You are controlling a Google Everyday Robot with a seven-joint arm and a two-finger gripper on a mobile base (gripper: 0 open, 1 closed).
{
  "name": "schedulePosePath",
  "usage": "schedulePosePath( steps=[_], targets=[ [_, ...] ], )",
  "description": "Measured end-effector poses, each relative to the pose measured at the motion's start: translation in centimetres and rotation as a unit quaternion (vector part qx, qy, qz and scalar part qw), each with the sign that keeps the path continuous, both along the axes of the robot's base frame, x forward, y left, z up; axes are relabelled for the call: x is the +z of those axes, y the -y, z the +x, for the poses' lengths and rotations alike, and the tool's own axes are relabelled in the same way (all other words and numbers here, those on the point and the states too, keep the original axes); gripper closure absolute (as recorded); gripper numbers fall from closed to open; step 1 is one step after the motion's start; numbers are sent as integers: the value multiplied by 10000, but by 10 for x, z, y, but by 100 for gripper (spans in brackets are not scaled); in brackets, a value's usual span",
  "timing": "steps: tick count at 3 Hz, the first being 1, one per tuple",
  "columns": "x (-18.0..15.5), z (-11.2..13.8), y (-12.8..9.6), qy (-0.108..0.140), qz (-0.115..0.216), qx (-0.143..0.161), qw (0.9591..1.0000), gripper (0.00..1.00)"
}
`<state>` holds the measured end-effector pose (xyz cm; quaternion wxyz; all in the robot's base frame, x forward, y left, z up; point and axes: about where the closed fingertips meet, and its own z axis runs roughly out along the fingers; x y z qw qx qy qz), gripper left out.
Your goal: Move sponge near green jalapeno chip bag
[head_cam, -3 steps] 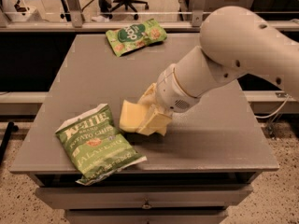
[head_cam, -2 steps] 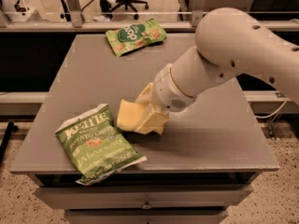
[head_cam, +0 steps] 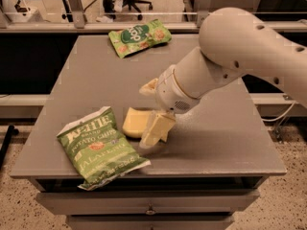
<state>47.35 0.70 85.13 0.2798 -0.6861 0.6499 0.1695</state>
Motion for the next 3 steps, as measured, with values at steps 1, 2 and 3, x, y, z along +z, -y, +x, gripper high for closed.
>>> schedulePosePath(
  steps=[1, 2, 3],
  targets=[
    [4, 7, 14, 21, 0, -126, 9999, 0],
    [16, 28, 52, -92, 265, -475, 9985, 0],
    [43, 56, 111, -113, 830, -970, 9917, 0]
  ],
)
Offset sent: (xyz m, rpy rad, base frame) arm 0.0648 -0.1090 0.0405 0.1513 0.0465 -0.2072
